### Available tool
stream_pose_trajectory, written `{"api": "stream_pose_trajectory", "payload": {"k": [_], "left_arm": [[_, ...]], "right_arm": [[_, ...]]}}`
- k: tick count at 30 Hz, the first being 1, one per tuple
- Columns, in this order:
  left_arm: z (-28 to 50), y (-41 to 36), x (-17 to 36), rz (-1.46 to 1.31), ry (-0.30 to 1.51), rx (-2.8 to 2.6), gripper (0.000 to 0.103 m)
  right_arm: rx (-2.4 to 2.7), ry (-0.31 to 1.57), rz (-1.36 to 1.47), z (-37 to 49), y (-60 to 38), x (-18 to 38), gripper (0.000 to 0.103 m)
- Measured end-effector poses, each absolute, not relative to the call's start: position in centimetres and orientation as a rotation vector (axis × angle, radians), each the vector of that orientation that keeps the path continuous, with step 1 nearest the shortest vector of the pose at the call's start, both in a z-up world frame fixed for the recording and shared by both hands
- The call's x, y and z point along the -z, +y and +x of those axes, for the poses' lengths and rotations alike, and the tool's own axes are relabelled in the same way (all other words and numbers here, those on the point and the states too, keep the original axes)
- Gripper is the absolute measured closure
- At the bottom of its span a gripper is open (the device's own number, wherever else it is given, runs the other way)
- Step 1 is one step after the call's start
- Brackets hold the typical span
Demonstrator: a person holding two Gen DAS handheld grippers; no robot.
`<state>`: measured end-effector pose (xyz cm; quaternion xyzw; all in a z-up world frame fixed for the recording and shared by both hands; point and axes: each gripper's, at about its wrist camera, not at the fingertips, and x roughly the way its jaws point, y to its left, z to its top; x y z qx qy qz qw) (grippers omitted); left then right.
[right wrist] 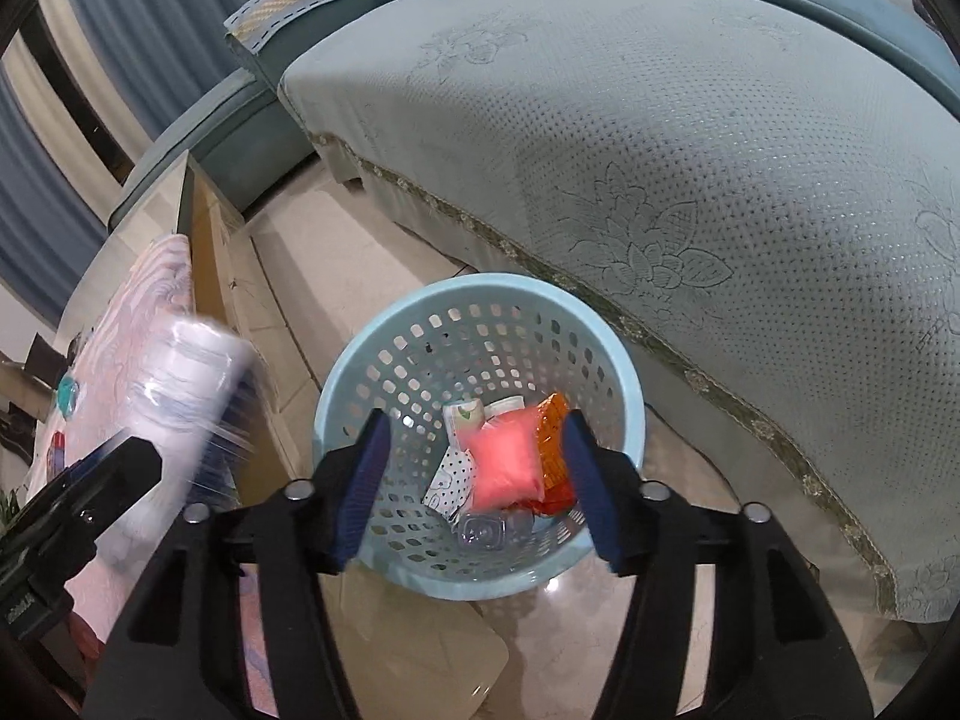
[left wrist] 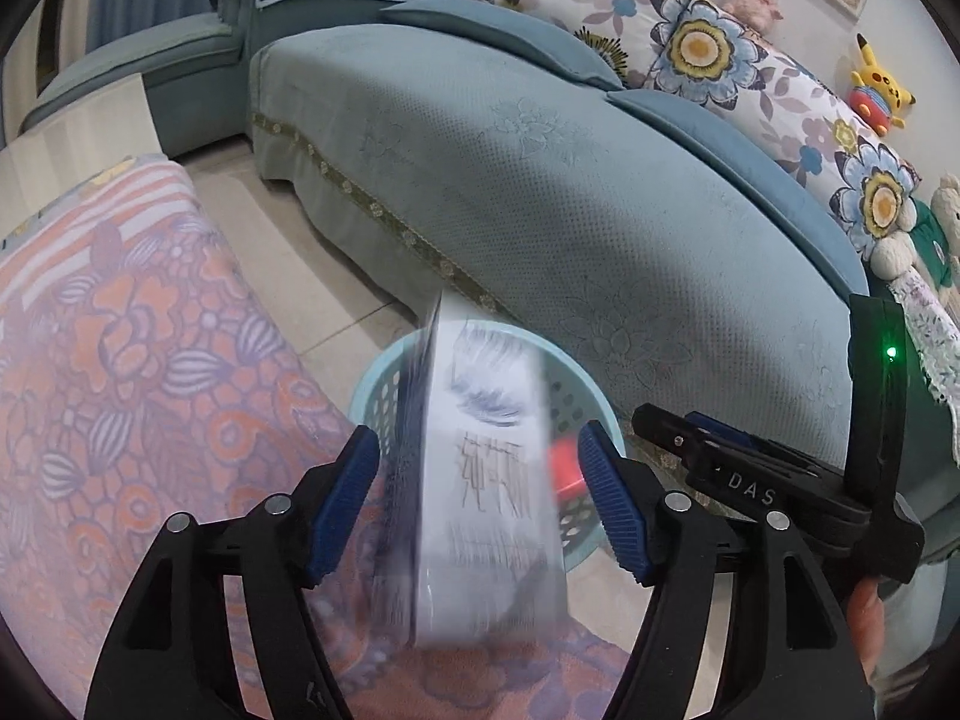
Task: Collect trash
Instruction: 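Carry carton and pink packet to the wastebasket and release both, then move both open tools back over the table toward the card box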
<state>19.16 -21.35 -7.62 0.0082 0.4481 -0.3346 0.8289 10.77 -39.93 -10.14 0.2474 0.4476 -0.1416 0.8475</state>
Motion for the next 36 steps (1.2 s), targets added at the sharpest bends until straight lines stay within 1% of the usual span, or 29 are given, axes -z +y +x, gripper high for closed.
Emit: {"api": "stream_pose_trajectory", "payload": {"k": [9,16,18,19,22,25,27,31,36], "left_arm": [[18.9,-19.9,5.4,-0.012,0.908,0.714,0.035],[18.1,-16.5,1.7,-0.051,0.827,0.681,0.035],[17.9,-14.7,0.5,-0.063,0.794,0.653,0.034],[17.9,-13.8,0.0,-0.071,0.783,0.64,0.031],[17.7,-10.2,-1.9,-0.112,0.728,0.581,0.028],[17.6,-6.8,-3.4,-0.122,0.665,0.491,0.023],[17.5,-4.7,-4.0,-0.122,0.635,0.424,0.022],[17.6,0.8,-4.3,-0.153,0.598,0.287,0.02],[18.4,7.5,-2.4,-0.189,0.576,0.084,0.02]], "right_arm": [[0.261,0.908,0.48,11.3,-38.8,8.1,0.047],[0.151,0.794,0.413,11.4,-35.3,3.7,0.047],[0.108,0.754,0.387,11.7,-33.6,2.1,0.047],[0.095,0.742,0.377,11.8,-32.9,1.6,0.047],[0.054,0.697,0.327,12.4,-30.2,-0.4,0.047],[0.0,0.654,0.286,13.1,-27.6,-1.9,0.047],[-0.021,0.636,0.25,13.7,-25.7,-2.6,0.047],[-0.057,0.617,0.152,15.5,-21.3,-3.7,0.047],[-0.13,0.614,0.105,17.7,-16.8,-3.4,0.047]]}}
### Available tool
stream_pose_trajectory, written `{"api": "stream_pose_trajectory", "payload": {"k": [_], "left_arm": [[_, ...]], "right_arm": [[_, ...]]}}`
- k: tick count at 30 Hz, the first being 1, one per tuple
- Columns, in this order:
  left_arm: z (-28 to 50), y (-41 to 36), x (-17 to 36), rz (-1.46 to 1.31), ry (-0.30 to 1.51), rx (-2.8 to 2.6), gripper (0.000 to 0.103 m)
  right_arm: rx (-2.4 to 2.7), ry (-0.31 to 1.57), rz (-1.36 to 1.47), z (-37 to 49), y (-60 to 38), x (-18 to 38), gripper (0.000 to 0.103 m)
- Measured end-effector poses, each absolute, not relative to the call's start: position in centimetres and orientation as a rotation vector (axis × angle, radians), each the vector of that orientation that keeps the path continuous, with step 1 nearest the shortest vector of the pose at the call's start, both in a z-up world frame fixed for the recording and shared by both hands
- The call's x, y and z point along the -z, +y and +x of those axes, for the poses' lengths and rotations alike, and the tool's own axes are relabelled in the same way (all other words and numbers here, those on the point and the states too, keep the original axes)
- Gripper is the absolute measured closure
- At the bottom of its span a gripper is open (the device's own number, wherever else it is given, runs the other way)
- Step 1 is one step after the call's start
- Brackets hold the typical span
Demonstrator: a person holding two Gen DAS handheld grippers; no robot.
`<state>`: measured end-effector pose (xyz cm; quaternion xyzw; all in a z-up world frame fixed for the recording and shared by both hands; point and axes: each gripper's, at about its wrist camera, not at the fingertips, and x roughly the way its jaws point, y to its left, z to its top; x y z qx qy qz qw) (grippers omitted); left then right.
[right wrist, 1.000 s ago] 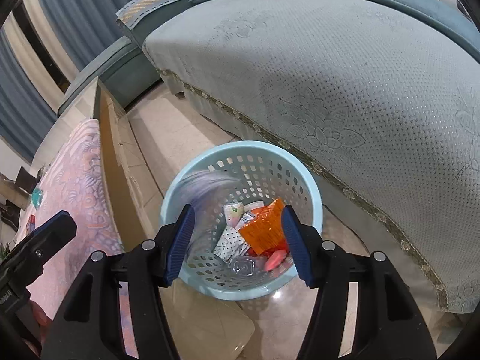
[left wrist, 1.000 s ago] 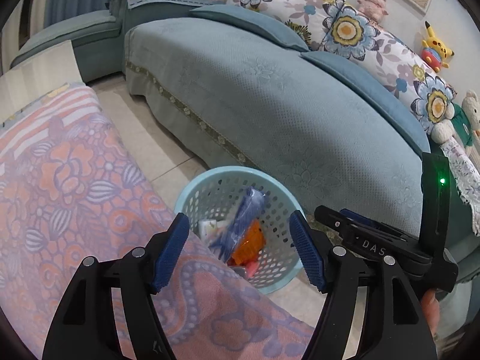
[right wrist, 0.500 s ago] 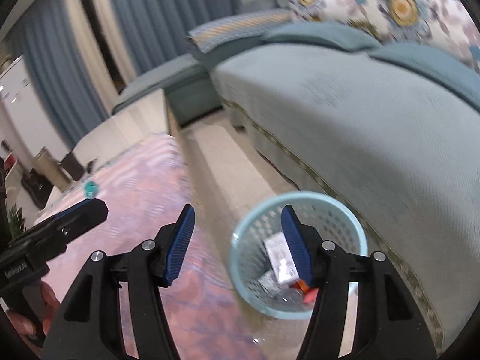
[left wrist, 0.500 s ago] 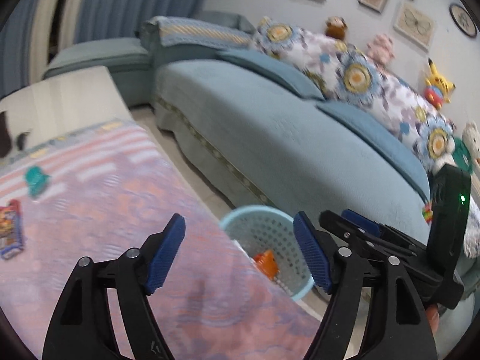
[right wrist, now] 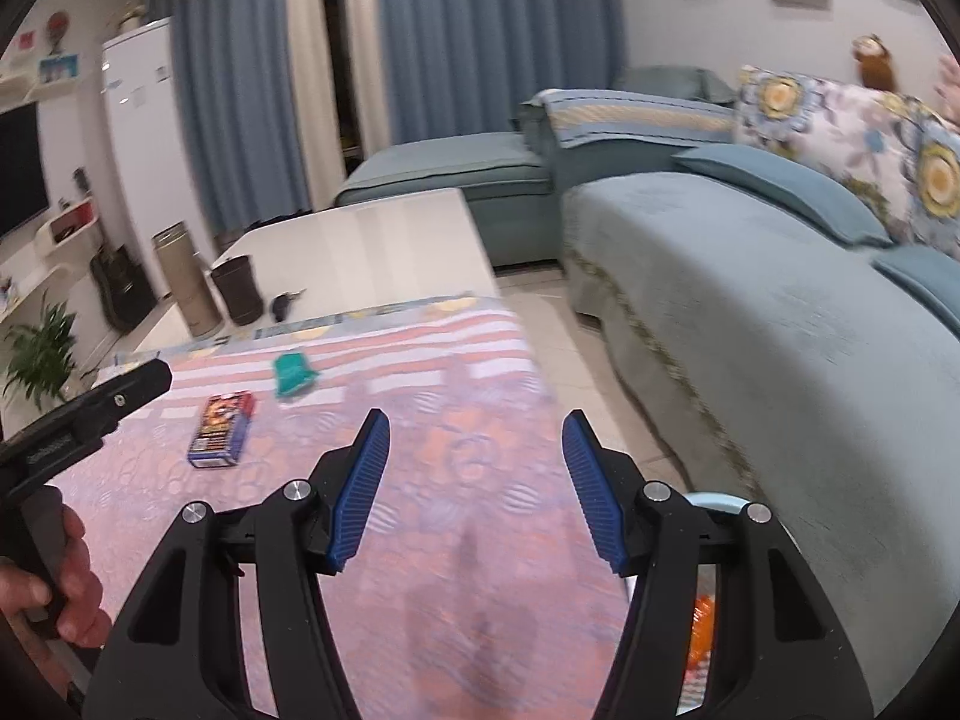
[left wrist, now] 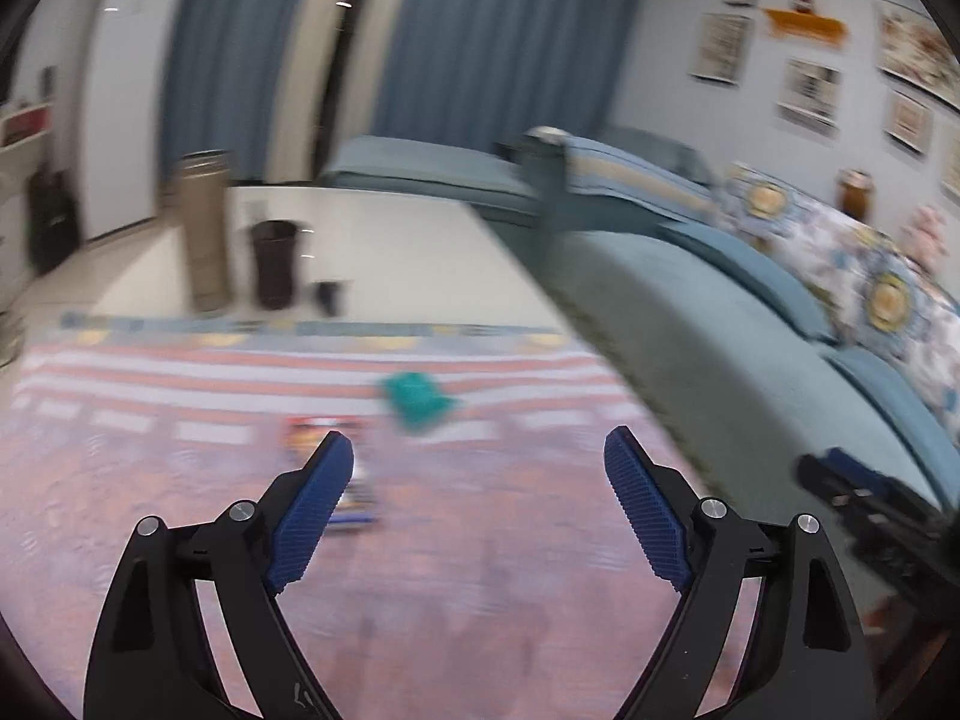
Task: Collect trash
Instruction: 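Move both open tools back over the table toward the card box, then grasp the blue card box with the left tool while the right grasps the teal packet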
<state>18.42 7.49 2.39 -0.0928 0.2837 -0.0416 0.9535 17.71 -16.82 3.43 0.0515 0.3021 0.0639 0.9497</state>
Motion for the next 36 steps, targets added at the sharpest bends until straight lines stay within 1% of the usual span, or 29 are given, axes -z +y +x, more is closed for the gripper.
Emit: {"api": "stream_pose_trajectory", "payload": {"k": [1,3,5,13,16,20,22,24,25,26,28,36], "left_arm": [[18.5,8.4,-2.0,-0.181,0.571,0.053,0.02],[19.1,10.3,-0.6,-0.2,0.598,0.009,0.02],[19.7,11.7,0.8,-0.222,0.622,-0.026,0.02],[23.8,13.0,4.9,-0.267,0.784,-0.017,0.02],[24.7,12.8,6.1,-0.256,0.811,-0.017,0.02],[25.8,12.7,7.5,-0.257,0.854,-0.038,0.022],[26.3,12.7,8.0,-0.261,0.887,-0.039,0.024],[26.5,12.3,8.3,-0.224,0.898,-0.05,0.024],[26.5,12.0,8.3,-0.203,0.9,-0.06,0.027],[26.6,11.5,8.4,-0.174,0.901,-0.08,0.035],[26.3,11.5,8.3,-0.181,0.881,-0.076,0.043],[24.9,13.0,7.6,-0.271,0.817,-0.086,0.045]], "right_arm": [[-0.147,0.611,0.098,18.3,-15.9,-3.2,0.047],[-0.184,0.606,0.092,19.2,-14.3,-2.9,0.055],[-0.208,0.609,0.08,20.1,-12.7,-2.6,0.058],[-0.333,0.635,0.049,24.7,-7.1,-1.3,0.058],[-0.36,0.647,0.015,26.4,-4.9,-0.4,0.058],[-0.412,0.674,0.004,28.7,-2.9,1.0,0.058],[-0.434,0.699,0.003,29.8,-2.0,1.6,0.058],[-0.457,0.723,0.011,30.9,-1.3,2.2,0.058],[-0.463,0.738,0.01,31.6,-0.9,2.5,0.058],[-0.465,0.746,0.007,32.1,-0.6,2.8,0.058],[-0.472,0.766,0.002,33.2,0.1,3.3,0.058],[-0.48,0.822,-0.018,36.1,2.3,5.0,0.058]]}}
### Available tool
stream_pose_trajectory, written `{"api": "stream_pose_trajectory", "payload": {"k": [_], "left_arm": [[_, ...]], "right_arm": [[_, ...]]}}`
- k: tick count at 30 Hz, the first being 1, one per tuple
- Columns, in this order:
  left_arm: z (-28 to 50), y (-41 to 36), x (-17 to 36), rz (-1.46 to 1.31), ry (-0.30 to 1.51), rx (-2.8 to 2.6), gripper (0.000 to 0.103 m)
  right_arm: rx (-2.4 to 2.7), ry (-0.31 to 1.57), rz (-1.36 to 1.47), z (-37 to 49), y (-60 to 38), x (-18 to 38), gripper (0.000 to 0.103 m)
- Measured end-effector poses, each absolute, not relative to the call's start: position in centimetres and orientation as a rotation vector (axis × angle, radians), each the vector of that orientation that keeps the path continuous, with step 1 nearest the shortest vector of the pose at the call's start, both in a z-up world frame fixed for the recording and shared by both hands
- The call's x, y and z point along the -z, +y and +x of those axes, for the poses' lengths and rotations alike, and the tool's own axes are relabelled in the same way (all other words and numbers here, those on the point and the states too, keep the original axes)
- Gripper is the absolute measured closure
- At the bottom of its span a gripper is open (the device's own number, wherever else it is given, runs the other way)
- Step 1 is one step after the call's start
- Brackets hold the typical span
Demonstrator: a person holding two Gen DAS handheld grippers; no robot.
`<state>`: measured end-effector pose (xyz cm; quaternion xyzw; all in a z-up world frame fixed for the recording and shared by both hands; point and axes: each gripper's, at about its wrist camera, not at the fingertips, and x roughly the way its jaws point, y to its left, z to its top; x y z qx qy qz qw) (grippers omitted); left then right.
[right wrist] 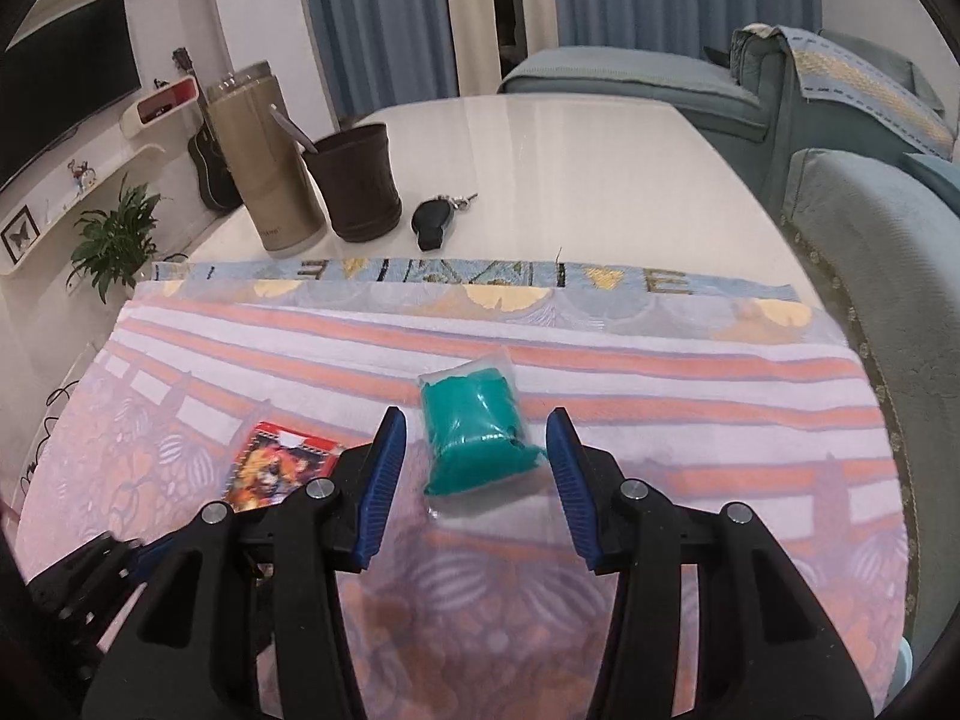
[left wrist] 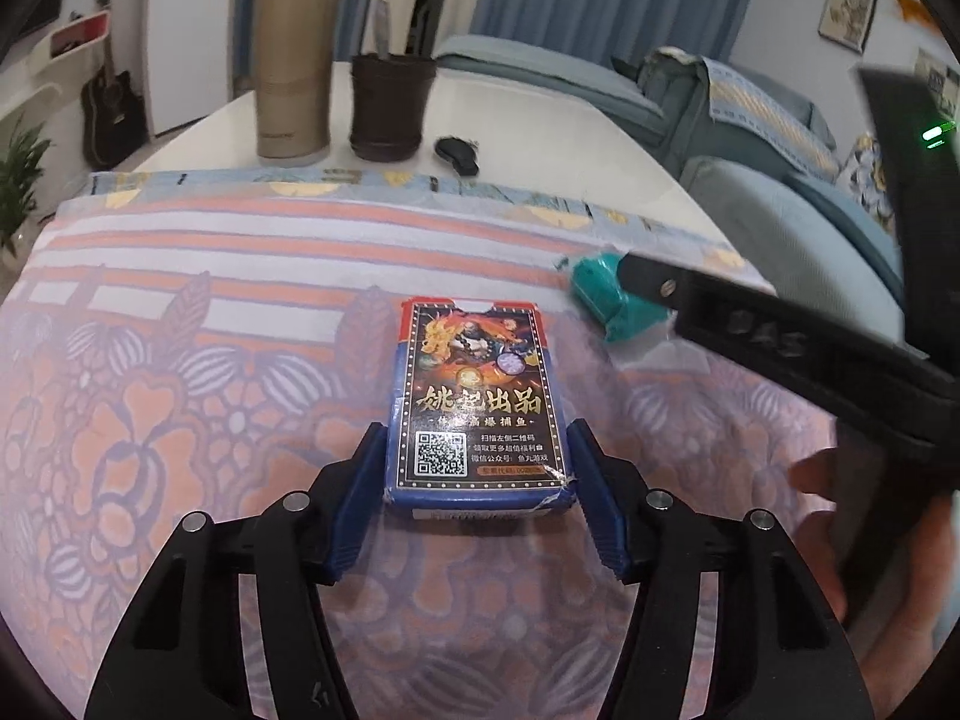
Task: Collect trash
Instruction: 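Grasp the blue card box with the left tool while the right grasps the teal packet, then carry card box and teal packet to the wastebasket and release both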
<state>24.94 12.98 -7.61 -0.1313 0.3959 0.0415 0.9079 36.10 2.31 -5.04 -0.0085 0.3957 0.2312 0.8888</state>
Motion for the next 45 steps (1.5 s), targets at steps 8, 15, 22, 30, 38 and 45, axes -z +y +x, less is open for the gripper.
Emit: {"api": "stream_pose_trajectory", "payload": {"k": [8,15,22,30,38,45], "left_arm": [[24.8,13.3,7.5,-0.297,0.804,-0.084,0.045],[24.5,13.4,7.5,-0.317,0.793,-0.072,0.045],[23.6,13.5,6.4,-0.341,0.719,-0.02,0.046],[21.3,11.8,6.3,-0.311,0.802,0.098,0.046],[14.8,7.5,7.8,-0.146,0.916,0.211,0.045],[15.4,7.0,7.6,-0.131,0.936,0.2,0.041]], "right_arm": [[-0.47,0.9,-0.074,37.7,4.3,6.9,0.058],[-0.47,0.87,-0.089,37.2,4.5,6.7,0.067],[-0.456,0.846,-0.018,35.3,1.9,5.7,0.068],[-0.394,0.838,0.023,28.7,-4.8,4.1,0.068],[-0.258,0.855,-0.002,17.7,-11.8,4.1,0.068],[-0.233,0.891,0.082,13.0,-14.9,5.5,0.068]]}}
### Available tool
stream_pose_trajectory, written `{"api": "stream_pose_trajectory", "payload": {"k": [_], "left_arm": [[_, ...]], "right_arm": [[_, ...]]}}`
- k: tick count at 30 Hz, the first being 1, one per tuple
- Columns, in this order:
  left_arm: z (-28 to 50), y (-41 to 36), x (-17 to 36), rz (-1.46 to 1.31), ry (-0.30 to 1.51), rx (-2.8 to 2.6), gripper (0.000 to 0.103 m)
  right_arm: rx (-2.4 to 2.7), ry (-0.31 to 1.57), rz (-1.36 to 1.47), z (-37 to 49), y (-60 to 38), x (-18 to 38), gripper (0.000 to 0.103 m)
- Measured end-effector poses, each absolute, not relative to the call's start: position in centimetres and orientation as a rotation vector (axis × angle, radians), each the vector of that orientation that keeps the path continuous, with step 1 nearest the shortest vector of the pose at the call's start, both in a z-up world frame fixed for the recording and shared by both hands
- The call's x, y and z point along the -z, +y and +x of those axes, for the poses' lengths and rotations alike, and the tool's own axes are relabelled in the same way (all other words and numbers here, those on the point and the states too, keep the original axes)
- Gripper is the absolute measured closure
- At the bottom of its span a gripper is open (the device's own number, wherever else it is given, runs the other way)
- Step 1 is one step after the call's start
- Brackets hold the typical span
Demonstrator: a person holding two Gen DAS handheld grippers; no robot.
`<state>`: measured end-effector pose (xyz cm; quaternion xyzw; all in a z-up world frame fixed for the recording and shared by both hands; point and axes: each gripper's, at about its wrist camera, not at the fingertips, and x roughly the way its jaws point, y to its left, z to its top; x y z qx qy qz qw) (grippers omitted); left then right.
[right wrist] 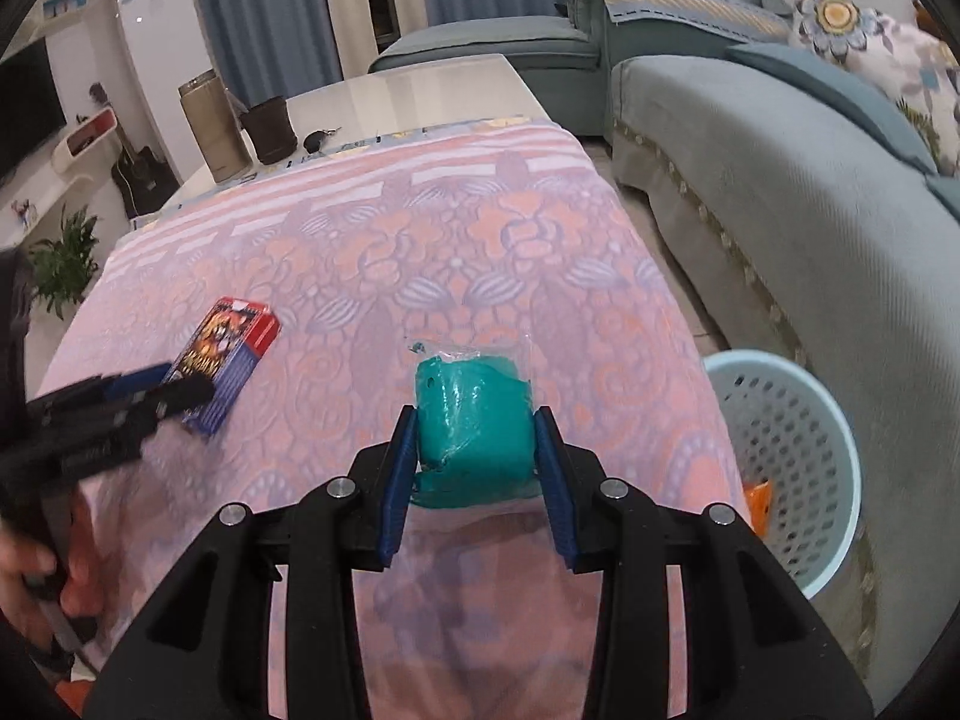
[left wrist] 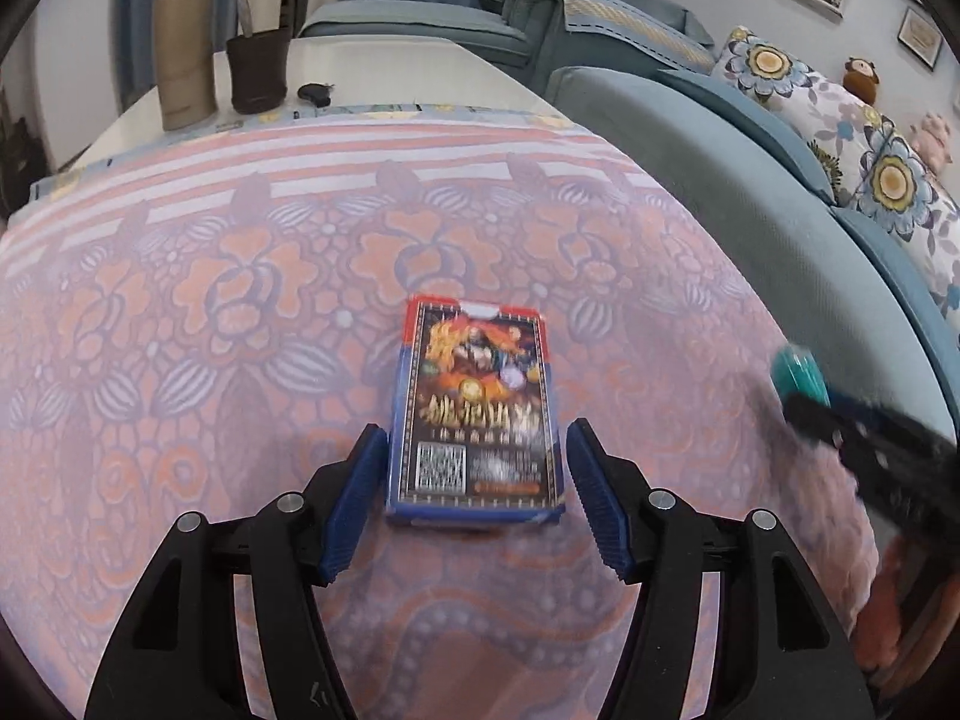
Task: Collect trash
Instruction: 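Carry card box and teal packet to the wastebasket and release both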
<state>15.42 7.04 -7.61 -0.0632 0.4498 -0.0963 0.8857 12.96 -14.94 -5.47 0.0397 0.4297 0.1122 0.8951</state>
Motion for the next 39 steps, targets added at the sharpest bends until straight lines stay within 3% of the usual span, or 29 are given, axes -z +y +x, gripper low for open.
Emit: {"api": "stream_pose_trajectory", "payload": {"k": [5,7,8,10,19,29,39], "left_arm": [[17.1,5.2,8.1,-0.049,1.004,0.174,0.032],[17.2,4.3,8.4,-0.002,1.013,0.147,0.034],[17.2,4.0,8.4,0.029,1.017,0.127,0.041],[17.1,3.5,8.4,0.082,1.009,0.097,0.045],[15.2,2.0,3.7,-0.017,0.837,0.216,0.046],[15.8,-7.8,-2.4,-0.023,0.708,0.459,0.046],[18.7,-18.6,2.4,-0.002,0.836,0.663,0.046]], "right_arm": [[-0.236,0.901,0.111,12.3,-15.7,6.2,0.068],[-0.241,0.907,0.13,12.3,-15.9,6.5,0.068],[-0.241,0.91,0.136,12.2,-16.1,6.6,0.068],[-0.246,0.907,0.151,12.2,-16.2,6.7,0.068],[-0.238,0.823,0.19,11.3,-18.2,3.8,0.068],[-0.055,0.698,0.251,10.0,-26.0,-0.6,0.068],[0.162,0.804,0.457,10.7,-35.9,4.1,0.068]]}}
